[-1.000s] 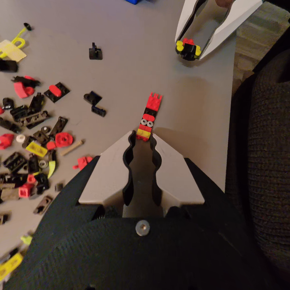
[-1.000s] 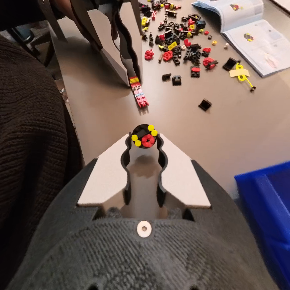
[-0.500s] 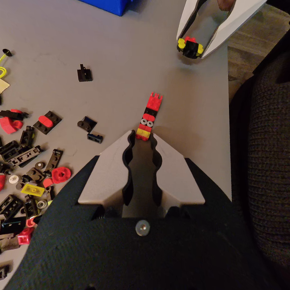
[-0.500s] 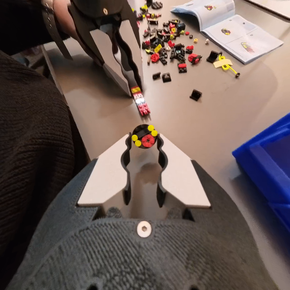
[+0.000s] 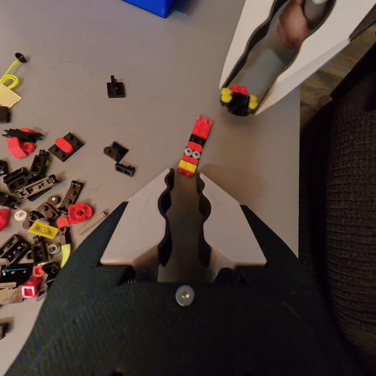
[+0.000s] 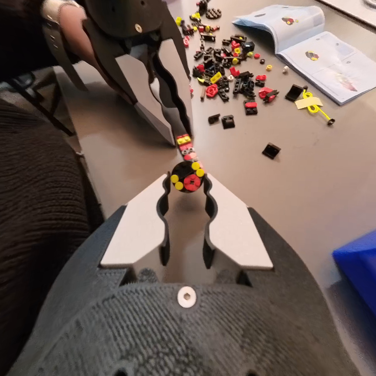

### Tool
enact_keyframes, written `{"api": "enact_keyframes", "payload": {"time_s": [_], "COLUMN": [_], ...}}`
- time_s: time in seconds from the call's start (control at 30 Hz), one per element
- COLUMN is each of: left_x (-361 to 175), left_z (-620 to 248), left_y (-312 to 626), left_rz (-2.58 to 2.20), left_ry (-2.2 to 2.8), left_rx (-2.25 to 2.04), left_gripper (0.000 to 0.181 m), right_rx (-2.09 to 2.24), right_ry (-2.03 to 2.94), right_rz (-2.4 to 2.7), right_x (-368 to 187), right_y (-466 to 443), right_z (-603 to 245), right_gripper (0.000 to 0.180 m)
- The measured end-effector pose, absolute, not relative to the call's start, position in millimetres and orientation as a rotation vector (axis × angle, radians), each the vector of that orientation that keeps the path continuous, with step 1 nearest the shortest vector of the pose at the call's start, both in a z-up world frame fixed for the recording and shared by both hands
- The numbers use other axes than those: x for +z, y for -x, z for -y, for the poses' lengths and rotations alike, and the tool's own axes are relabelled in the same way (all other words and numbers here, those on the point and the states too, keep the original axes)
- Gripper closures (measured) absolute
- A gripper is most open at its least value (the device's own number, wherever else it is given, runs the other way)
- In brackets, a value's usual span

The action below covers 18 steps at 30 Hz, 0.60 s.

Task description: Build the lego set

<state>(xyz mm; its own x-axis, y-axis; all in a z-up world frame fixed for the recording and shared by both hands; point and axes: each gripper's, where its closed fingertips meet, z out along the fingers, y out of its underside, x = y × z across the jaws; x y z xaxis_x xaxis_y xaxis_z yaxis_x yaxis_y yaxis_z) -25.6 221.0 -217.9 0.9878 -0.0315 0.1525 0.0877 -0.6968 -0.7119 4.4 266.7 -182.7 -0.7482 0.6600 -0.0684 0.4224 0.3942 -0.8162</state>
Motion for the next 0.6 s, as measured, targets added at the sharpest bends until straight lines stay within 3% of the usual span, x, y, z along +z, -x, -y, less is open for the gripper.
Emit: {"api": "enact_keyframes", "payload": {"time_s": [0.23,0.6], "left_x": [-218.0,-218.3], "left_z": [-219.2,-218.5], "left_y": [27.3,26.2], "left_rz": [0.078,0.094], "left_ry": [2.331,2.333], "left_rx": [-0.185,-0.148], "left_gripper": [0.163,0.164], "right_rx": [1.309,1.018], "right_ry": [1.021,0.921], "right_rz": [2.379,2.453], "right_x": [-182.8,-202.7], "right_y": [19.1,23.4], "right_z": [-250.5,-237.2], "right_gripper": [0.149,0.149]}}
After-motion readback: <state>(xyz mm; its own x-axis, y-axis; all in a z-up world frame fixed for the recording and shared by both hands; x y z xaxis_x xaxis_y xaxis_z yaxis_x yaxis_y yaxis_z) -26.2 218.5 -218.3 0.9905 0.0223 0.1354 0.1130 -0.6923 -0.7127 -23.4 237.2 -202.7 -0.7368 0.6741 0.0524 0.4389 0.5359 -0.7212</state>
